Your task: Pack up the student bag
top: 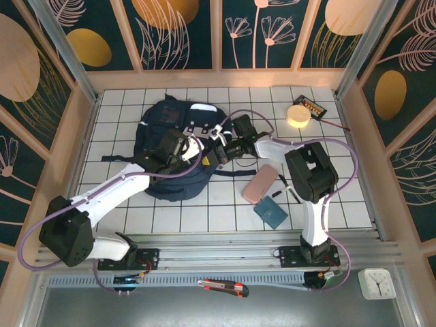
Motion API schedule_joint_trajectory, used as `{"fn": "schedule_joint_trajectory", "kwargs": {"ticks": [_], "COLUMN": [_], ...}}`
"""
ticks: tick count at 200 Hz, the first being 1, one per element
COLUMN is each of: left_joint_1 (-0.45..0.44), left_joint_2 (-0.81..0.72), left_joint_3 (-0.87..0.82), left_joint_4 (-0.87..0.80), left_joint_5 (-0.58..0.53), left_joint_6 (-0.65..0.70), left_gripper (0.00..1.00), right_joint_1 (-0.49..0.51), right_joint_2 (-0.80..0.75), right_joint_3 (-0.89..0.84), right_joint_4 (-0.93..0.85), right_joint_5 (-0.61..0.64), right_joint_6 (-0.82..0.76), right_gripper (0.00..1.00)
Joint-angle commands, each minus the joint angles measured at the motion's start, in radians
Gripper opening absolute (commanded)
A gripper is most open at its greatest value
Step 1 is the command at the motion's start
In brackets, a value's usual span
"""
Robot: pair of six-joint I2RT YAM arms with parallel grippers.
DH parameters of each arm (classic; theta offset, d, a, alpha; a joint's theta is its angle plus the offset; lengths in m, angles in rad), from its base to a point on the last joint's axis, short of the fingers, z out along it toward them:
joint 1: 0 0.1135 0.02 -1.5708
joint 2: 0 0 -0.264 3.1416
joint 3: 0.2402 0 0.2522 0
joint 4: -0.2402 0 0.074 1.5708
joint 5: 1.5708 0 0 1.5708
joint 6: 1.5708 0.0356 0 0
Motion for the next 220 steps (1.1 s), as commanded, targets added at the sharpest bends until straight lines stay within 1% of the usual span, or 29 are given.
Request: {"fn": "schedule_joint_trajectory", "kwargs": {"ticks": [1,22,32,47,60,66,76,93,104,121,133,147,166,180,205,207,220], "left_joint_1": [-0.036,-0.04,-0.039,-0.04,-0.039,-0.039,-0.041,-0.044,-0.061,-0.093,-0.104,-0.116,-0.119,-0.119,-0.12,-0.12,-0.12], "left_joint_2": [0.031,0.034,0.034,0.047,0.071,0.087,0.111,0.152,0.181,0.207,0.218,0.232,0.269,0.304,0.336,0.358,0.388], "left_joint_3": [0.046,0.052,0.064,0.1,0.166,0.207,0.268,0.335,0.358,0.36,0.355,0.345,0.365,0.403,0.47,0.477,0.503], "left_joint_4": [0.172,0.168,0.155,0.118,0.058,0.013,-0.052,-0.111,-0.128,-0.12,-0.11,-0.108,-0.141,-0.175,-0.204,-0.209,-0.227], "left_joint_5": [0.041,0.036,0.03,-0.019,-0.097,-0.112,-0.067,0.004,-0.001,-0.033,-0.038,-0.068,-0.098,-0.118,-0.118,-0.12,-0.14], "left_joint_6": [-0.044,-0.058,-0.071,-0.12,-0.222,-0.267,-0.333,-0.465,-0.497,-0.488,-0.469,-0.44,-0.432,-0.453,-0.483,-0.483,-0.484], "left_gripper": [0.0,0.0,0.0,0.0,0.0,0.0,0.0,0.0,0.0,0.0,0.0,0.0,0.0,0.0,0.0,0.0,0.0], "right_joint_1": [0.101,0.103,0.103,0.095,0.074,0.06,0.035,0.01,0.005,0.006,0.003,-0.011,-0.025,-0.024,-0.01,-0.009,-0.008], "right_joint_2": [-0.038,-0.066,-0.083,-0.109,-0.14,-0.152,-0.169,-0.2,-0.227,-0.274,-0.298,-0.32,-0.337,-0.343,-0.354,-0.354,-0.361], "right_joint_3": [-0.038,-0.085,-0.104,-0.138,-0.155,-0.155,-0.149,-0.135,-0.134,-0.153,-0.174,-0.177,-0.179,-0.17,-0.178,-0.176,-0.162], "right_joint_4": [0.288,0.42,0.426,0.456,0.411,0.367,0.315,0.253,0.229,0.21,0.204,0.149,0.117,0.061,0.047,0.042,-0.043], "right_joint_5": [-0.081,0.011,0.085,0.135,0.198,0.23,0.248,0.251,0.256,0.268,0.253,0.233,0.141,0.098,0.016,0.008,-0.008], "right_joint_6": [0.252,0.399,0.443,0.486,0.482,0.473,0.462,0.443,0.439,0.457,0.463,0.452,0.451,0.434,0.448,0.445,0.401], "right_gripper": [0.0,0.0,0.0,0.0,0.0,0.0,0.0,0.0,0.0,0.0,0.0,0.0,0.0,0.0,0.0,0.0,0.0]}}
